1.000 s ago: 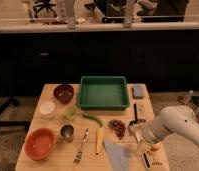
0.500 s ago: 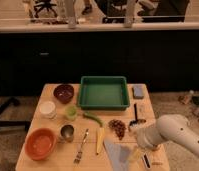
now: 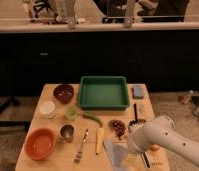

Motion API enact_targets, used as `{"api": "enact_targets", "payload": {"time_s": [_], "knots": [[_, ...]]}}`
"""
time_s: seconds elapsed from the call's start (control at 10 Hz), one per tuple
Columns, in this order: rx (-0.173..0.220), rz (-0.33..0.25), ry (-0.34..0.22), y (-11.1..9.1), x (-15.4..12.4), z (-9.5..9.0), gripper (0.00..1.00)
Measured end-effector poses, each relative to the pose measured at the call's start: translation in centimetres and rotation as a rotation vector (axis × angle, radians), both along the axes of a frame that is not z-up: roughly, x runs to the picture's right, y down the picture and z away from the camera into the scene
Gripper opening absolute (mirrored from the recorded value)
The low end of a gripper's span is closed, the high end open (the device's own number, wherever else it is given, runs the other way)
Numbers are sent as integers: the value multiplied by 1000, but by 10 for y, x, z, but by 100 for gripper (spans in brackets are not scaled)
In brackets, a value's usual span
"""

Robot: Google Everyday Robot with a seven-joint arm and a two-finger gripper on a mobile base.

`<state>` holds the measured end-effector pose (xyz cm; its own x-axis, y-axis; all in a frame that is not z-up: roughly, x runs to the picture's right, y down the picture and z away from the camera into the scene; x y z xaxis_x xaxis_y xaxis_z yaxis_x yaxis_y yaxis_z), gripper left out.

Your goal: Wipe red bowl with towel

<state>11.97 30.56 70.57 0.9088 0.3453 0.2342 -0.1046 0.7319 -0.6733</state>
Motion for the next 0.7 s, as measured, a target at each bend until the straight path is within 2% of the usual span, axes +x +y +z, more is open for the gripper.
{"api": "enact_targets", "payload": {"time_s": [0.3,0.7], "knots": [[-2,-9,-29,8,-18,12,80],[-23,-2,-72,15,-33,23,80]]}}
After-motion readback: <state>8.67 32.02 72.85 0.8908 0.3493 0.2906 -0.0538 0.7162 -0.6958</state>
